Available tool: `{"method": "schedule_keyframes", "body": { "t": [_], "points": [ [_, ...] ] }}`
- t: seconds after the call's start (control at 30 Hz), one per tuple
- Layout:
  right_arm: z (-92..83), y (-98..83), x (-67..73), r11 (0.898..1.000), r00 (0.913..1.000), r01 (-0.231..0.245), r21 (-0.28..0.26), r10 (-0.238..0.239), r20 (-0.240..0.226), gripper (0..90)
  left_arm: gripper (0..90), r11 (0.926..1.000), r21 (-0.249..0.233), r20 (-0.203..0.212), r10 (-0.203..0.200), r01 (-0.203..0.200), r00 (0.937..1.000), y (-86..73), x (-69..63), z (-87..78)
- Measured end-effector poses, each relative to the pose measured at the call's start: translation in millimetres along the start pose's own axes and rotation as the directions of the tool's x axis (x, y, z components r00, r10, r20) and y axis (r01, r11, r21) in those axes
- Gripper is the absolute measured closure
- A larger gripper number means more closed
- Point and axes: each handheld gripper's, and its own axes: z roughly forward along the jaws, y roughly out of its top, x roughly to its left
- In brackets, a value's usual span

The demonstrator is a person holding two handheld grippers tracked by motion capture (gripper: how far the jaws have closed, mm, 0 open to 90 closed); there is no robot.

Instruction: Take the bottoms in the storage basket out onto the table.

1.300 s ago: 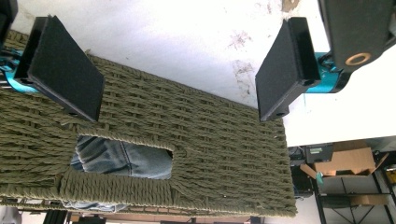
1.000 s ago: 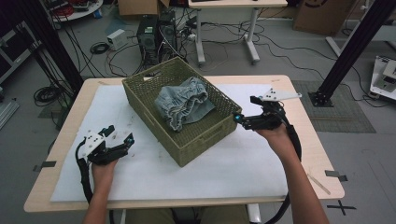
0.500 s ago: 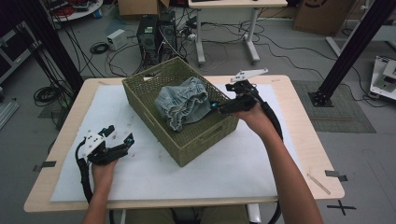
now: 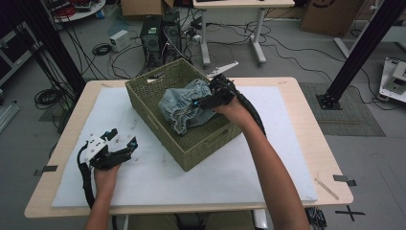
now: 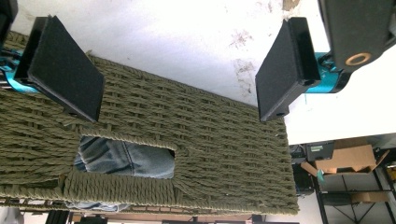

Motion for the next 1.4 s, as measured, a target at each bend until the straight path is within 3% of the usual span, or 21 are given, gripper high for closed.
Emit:
{"method": "schedule_keyframes", "body": {
  "t": [0.27, 0.3, 0.33, 0.4, 0.53, 0.77, 0.83, 0.9, 0.93, 0.97, 1.03, 1.1, 1.23, 1.33, 1.4],
  "points": [
    [40.7, 16.8, 6.0, 0.998, 0.9996, 0.010, 0.064, -0.012, 0.026, 5.4, 15.8, 1.0000, -0.003, 0.001, 0.008, -0.008, 1.0000, 0.0, 0.0, -0.4],
    [45.6, 18.3, 5.8, 0.997, 0.9991, 0.011, 0.074, -0.014, 0.039, 5.4, 15.8, 1.0000, -0.003, 0.003, 0.007, -0.007, 1.0000, -0.1, -0.1, -0.4],
    [54.9, 20.8, 5.4, 0.996, 0.9967, 0.005, 0.088, -0.012, 0.080, 5.3, 15.8, 1.0000, -0.003, 0.004, 0.009, -0.009, 1.0000, -0.1, 0.1, -0.7],
    [59.2, 21.7, 5.0, 0.995, 0.9960, 0.005, 0.095, -0.013, 0.088, 5.3, 16.0, 1.0000, -0.004, 0.005, 0.009, -0.009, 0.9999, -0.2, 0.1, -0.9],
    [80.9, 21.5, 3.7, 0.987, 0.9919, 0.014, 0.159, -0.033, 0.123, 5.4, 16.2, 1.0000, -0.006, 0.007, 0.008, -0.008, 0.9999, -0.3, -0.3, -0.8],
    [99.0, 14.7, 0.9, 0.973, 0.9869, 0.009, 0.231, -0.046, 0.155, 5.5, 17.2, 0.9999, -0.010, 0.015, 0.012, -0.012, 0.9998, -0.4, 0.0, -1.3],
    [101.1, 13.8, 1.9, 0.964, 0.9798, 0.028, 0.264, -0.079, 0.184, 25.2, 17.2, 0.9999, -0.010, 0.016, 0.012, -0.012, 0.9998, -0.5, 0.0, -1.3],
    [101.1, 13.2, 1.0, 0.963, 0.9797, 0.027, 0.267, -0.079, 0.184, 26.7, 17.2, 0.9999, -0.011, 0.017, 0.011, -0.011, 0.9998, -0.5, -0.2, -1.2],
    [99.9, 12.7, -1.4, 0.960, 0.9810, 0.023, 0.277, -0.075, 0.179, 41.6, 17.3, 0.9999, -0.011, 0.017, 0.011, -0.011, 0.9998, -0.5, -0.2, -1.3],
    [99.9, 12.7, -1.4, 0.960, 0.9810, 0.023, 0.277, -0.075, 0.179, 41.6, 17.3, 0.9999, -0.011, 0.015, 0.011, -0.011, 0.9998, -0.5, -0.4, -1.2],
    [97.0, 12.0, -3.7, 0.956, 0.9822, 0.014, 0.294, -0.068, 0.175, 58.4, 17.4, 0.9999, -0.011, 0.015, 0.012, -0.012, 0.9998, -0.5, -0.4, -1.2],
    [92.3, 11.6, -4.9, 0.955, 0.9851, 0.016, 0.297, -0.066, 0.159, 68.2, 17.5, 0.9999, -0.011, 0.016, 0.011, -0.011, 0.9998, -0.5, -0.5, -1.2],
    [80.5, 12.0, -5.1, 0.957, 0.9922, 0.024, 0.291, -0.058, 0.110, 78.2, 17.6, 0.9999, -0.011, 0.014, 0.012, -0.012, 0.9998, -0.6, -0.6, -1.1],
    [65.1, 11.6, -6.4, 0.961, 0.9978, 0.029, 0.274, -0.044, 0.050, 80.0, 17.7, 0.9999, -0.010, 0.015, 0.013, -0.013, 0.9998, -0.5, -0.7, -1.0],
    [55.3, 10.1, -5.2, 0.958, 0.9989, 0.038, 0.283, -0.044, 0.014, 80.3, 17.8, 0.9999, -0.010, 0.014, 0.013, -0.013, 0.9998, -0.5, -0.9, -1.0]
  ]
}}
